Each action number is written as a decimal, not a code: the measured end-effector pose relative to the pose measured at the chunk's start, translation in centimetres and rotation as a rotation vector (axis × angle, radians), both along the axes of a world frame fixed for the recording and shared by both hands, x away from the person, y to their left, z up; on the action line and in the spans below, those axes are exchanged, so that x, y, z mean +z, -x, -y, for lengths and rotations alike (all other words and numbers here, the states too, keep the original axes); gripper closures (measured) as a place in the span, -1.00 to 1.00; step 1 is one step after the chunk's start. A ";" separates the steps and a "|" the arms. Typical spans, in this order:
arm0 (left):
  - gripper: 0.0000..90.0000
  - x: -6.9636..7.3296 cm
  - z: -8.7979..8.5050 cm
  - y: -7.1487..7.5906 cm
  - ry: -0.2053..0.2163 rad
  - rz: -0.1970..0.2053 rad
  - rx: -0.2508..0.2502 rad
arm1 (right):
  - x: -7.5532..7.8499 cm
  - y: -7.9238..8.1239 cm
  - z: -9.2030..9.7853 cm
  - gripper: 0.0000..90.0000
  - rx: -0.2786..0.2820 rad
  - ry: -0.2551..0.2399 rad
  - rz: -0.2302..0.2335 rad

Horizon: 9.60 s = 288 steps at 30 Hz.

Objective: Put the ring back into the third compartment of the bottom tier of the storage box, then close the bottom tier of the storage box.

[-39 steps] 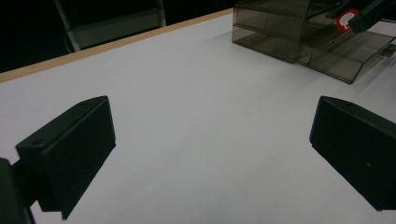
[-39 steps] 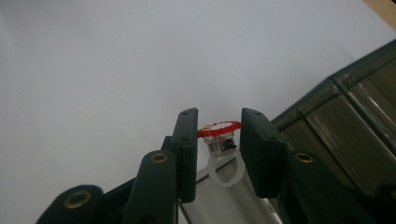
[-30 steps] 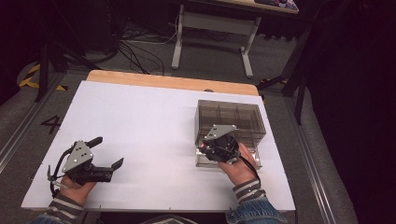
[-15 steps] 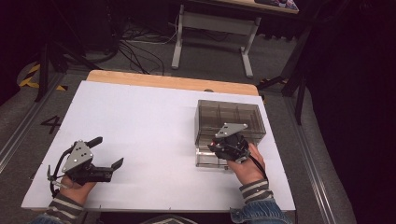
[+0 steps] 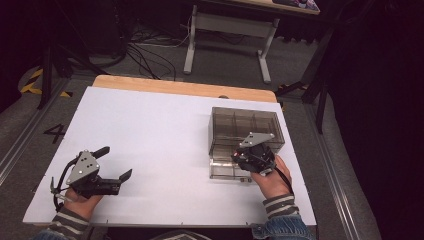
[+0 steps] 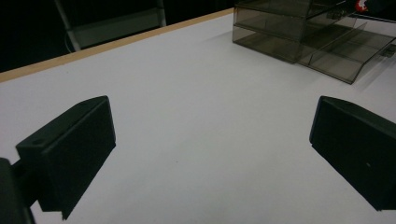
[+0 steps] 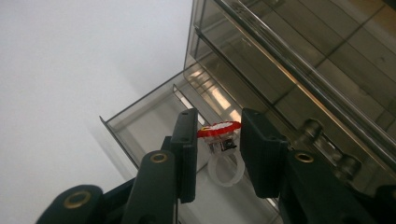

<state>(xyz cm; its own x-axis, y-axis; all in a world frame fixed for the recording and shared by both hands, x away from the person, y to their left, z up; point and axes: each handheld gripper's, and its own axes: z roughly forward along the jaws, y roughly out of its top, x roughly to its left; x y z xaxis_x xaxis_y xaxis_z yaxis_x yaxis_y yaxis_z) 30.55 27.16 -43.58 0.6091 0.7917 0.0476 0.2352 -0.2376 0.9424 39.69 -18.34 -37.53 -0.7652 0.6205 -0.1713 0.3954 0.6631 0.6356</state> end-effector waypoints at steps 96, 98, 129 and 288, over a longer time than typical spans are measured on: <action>-0.97 -0.1 0.1 -0.1 -0.003 -0.004 0.002 | -1.8 -1.3 7.1 0.60 -0.200 0.089 -0.151; -0.97 -0.1 0.1 -0.1 -0.002 -0.004 0.002 | -1.6 -1.2 7.0 0.63 -0.188 0.080 -0.142; -0.97 0.0 0.1 -0.2 -0.011 -0.003 -0.003 | -1.8 -0.3 5.7 0.99 -0.020 0.143 -0.292; -0.97 -0.2 -0.8 0.9 -0.001 -0.017 0.034 | -4.6 -3.1 3.9 0.96 -0.183 0.151 -0.032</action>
<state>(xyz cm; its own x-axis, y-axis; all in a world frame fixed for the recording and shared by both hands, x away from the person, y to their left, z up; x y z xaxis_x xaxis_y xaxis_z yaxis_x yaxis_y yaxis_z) 29.68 27.92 -43.75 0.5826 0.8119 0.0382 0.2591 -0.2301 0.9381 42.77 -22.28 -42.10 -0.6492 0.7183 -0.2504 0.5358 0.6654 0.5198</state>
